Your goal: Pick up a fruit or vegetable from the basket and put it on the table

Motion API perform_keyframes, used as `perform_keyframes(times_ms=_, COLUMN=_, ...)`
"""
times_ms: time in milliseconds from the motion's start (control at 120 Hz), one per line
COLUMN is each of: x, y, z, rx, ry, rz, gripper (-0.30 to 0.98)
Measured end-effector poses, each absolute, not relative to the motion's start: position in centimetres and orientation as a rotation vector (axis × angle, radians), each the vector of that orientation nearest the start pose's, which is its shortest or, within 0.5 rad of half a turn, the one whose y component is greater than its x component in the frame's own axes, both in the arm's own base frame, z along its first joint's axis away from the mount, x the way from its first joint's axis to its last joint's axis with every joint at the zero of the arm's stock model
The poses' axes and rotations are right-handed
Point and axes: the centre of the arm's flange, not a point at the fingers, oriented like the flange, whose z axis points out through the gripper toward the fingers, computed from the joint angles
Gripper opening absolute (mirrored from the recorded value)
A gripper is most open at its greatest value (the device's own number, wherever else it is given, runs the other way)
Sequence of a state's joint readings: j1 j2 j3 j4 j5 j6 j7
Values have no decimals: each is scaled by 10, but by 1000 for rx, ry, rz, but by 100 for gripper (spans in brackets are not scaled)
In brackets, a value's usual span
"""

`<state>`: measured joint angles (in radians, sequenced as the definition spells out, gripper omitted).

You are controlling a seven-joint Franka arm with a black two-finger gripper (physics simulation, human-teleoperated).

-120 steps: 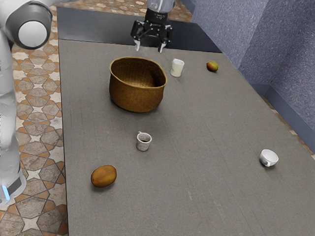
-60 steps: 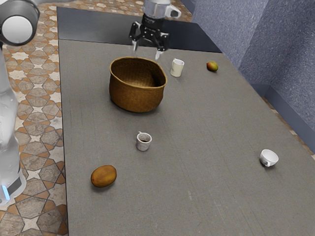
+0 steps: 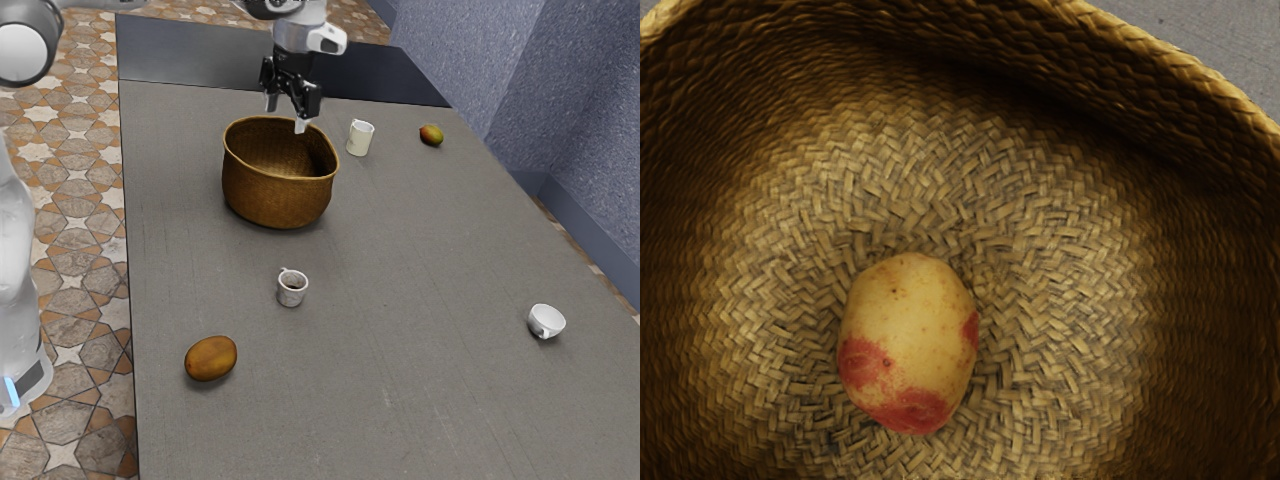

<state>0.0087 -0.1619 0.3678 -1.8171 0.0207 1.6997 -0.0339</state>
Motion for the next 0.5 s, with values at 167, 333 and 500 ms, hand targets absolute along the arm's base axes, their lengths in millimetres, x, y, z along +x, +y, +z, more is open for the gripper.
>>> perform_keyframes(times_ms=167, x=472, y=207, z=580, rx=-3141, ry=-516, rz=-21, gripper=69)
perform_keyframes(times_ms=333, x=461, y=206, z=558, rx=-3185, ry=-429, rz=3, gripper=69)
perform_keyframes(times_ms=500, x=458, y=220, z=552, rx=-3188, ry=-398, rz=-21, gripper=69)
